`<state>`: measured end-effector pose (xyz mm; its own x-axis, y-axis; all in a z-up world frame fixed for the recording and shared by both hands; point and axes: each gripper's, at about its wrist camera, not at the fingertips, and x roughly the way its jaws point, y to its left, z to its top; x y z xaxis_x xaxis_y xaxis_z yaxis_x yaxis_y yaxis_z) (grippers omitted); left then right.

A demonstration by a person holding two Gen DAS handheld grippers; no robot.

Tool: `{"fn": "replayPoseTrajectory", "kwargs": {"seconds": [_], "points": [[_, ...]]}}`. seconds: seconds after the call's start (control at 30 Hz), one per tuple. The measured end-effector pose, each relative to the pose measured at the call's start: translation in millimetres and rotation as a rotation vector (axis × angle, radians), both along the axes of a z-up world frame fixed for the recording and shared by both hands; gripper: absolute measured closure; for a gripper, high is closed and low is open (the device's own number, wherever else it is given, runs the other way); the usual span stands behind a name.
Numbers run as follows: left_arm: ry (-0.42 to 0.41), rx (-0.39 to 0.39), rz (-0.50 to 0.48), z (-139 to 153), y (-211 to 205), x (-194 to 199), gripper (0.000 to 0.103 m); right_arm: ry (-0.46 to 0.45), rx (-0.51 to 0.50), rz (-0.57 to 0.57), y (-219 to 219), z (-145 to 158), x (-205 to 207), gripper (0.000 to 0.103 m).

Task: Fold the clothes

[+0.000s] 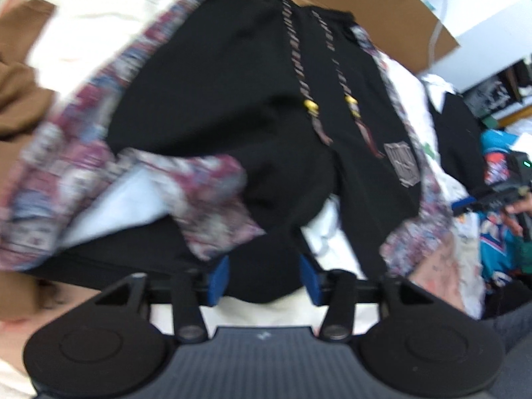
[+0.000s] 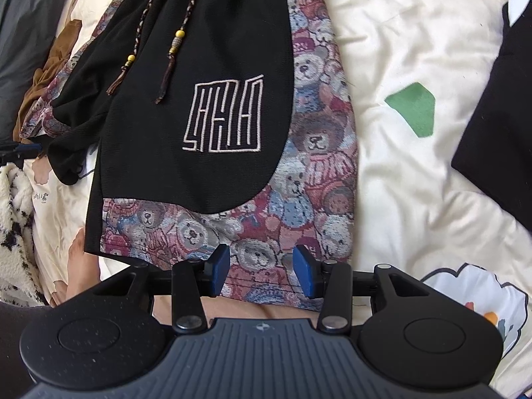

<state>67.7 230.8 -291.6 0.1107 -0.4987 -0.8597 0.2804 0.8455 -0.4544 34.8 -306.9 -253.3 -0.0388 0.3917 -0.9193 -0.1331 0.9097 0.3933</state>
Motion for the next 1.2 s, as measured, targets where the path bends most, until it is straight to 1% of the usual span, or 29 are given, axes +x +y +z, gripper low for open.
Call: {"fn": "replayPoseTrajectory", "kwargs": {"seconds": [0.07,0.17,0.23,0.27,0.33,0.4,0.47,0.5,0.57,0.7,0.83,0.93,1.07,1.2], "points": [[0.014,-0.005,-0.022,-10,-11,-5,0.037,0.002,0.000,-0.003,-1,-1,0,0.056],[0.043,0.048,-0.032,-29,-25,-12,0.037,0.002,0.004,-0.002,-2,-1,0,0.056],[0.057,0.084,-0.022,-40,-33,-16,0.037,-0.001,0.005,-0.002,-1,-1,0,0.056],[0.056,0.098,-0.012,-44,-36,-18,0.039,-0.002,0.006,-0.001,-1,-1,0,0.056],[0.031,0.089,0.007,-46,-39,-21,0.049,-0.003,0.009,0.000,-1,0,1,0.056],[0.016,0.058,0.010,-45,-40,-23,0.092,-0.003,0.009,0.000,-1,0,0,0.056],[0.009,0.033,0.001,-42,-38,-23,0.095,-0.003,0.009,-0.001,-2,0,0,0.056],[-0.001,0.030,-0.008,-40,-38,-22,0.099,-0.003,0.008,-0.002,-2,0,0,0.056],[-0.027,0.029,-0.051,-30,-37,-23,0.099,-0.003,0.009,-0.004,-3,0,0,0.056],[-0.050,0.012,-0.106,-10,-33,-20,0.100,-0.009,0.014,-0.003,-2,2,1,0.056],[-0.085,-0.007,-0.136,14,-29,-18,0.100,-0.015,0.020,0.000,0,4,2,0.056],[-0.100,-0.021,-0.150,27,-26,-19,0.100,-0.017,0.022,0.004,1,5,3,0.056],[-0.104,-0.034,-0.174,36,-26,-21,0.100,-0.021,0.026,0.004,0,7,3,0.056],[-0.093,-0.037,-0.213,38,-28,-25,0.100,-0.016,0.024,0.003,-1,6,2,0.056]]}}
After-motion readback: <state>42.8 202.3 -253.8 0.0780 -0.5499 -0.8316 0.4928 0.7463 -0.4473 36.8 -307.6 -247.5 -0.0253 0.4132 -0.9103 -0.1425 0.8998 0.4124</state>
